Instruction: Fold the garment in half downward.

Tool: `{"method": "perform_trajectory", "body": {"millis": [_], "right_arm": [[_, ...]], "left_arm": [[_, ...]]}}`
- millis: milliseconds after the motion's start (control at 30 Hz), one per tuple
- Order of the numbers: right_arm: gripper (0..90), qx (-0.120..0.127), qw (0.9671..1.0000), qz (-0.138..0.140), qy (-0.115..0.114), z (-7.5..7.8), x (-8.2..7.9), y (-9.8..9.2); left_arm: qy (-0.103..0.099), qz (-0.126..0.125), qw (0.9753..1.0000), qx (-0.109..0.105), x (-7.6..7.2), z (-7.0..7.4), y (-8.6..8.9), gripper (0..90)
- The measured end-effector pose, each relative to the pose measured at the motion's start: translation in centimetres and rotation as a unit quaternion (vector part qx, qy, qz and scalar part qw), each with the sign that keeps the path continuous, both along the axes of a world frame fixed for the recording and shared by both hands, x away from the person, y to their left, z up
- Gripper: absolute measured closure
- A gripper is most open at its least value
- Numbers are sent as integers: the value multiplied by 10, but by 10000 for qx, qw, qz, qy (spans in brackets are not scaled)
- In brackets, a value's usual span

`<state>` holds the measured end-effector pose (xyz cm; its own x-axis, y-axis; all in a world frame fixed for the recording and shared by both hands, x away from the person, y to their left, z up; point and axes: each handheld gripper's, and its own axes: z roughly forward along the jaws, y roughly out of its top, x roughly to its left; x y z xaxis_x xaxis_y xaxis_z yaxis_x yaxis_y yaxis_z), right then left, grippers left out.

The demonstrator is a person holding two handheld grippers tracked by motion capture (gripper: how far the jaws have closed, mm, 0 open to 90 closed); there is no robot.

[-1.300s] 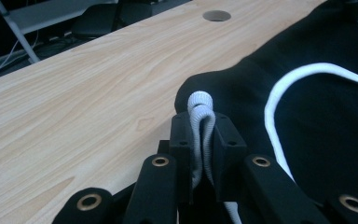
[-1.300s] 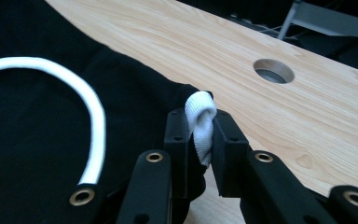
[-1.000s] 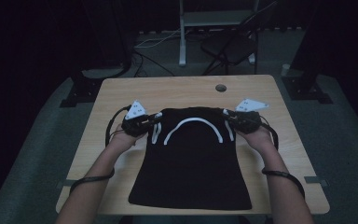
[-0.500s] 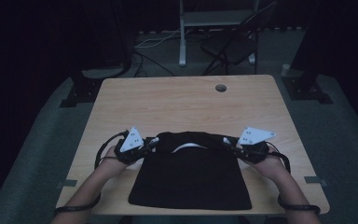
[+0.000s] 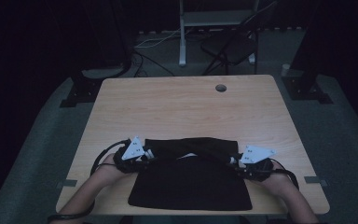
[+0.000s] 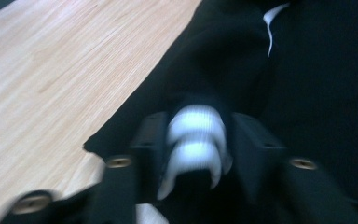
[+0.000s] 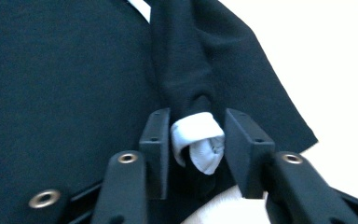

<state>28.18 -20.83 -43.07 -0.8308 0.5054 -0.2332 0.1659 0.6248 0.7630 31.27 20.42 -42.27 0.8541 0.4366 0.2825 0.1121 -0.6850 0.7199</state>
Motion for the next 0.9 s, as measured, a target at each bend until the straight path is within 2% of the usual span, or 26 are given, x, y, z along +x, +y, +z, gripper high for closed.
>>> {"method": "perform_trajectory", "body": {"millis": [67, 233, 367, 433, 500, 533, 600, 700, 767, 800, 867, 900], "right_arm": [[596, -125, 9998, 27, -143, 1, -7, -1], [583, -353, 9991, 55, -228, -1, -11, 2], [560, -490, 9983, 105, -289, -4, -12, 8], [542, -559, 9978, 71, -349, -4, -11, 10], [539, -444, 9984, 45, -337, -3, -12, 9], [538, -485, 9982, 63, -344, -3, -12, 9], [535, -556, 9978, 56, -358, -5, -12, 9], [595, -628, 9974, 117, -331, -6, -13, 9], [693, -613, 9973, 187, -364, -6, -16, 9], [733, -587, 9976, 190, -326, -6, -18, 10], [789, -617, 9973, 248, -298, -5, -19, 11], [800, -595, 9976, 270, -239, -5, -20, 11]], "left_arm": [[-68, -86, 9999, 107, -5, 2, -2, 458], [-106, -106, 9995, 261, -8, 3, -7, 411], [-95, -142, 9997, 186, -10, 3, -7, 411], [-63, -59, 9999, 133, -10, 4, -5, 411], [-35, -4, 10000, 91, -8, 3, -5, 404], [-58, 48, 9999, 140, -8, 2, -5, 404], [-12, 70, 10000, 64, -8, 0, -4, 401], [-56, 79, 9999, -41, -11, 1, -3, 401], [-63, 3, 9998, -188, -14, 2, -1, 405], [-45, -21, 9998, -187, -14, 1, -1, 422], [-143, -117, 9998, -124, -17, 1, -2, 462], [-158, -266, 9994, -128, -18, 2, -1, 504]]}}
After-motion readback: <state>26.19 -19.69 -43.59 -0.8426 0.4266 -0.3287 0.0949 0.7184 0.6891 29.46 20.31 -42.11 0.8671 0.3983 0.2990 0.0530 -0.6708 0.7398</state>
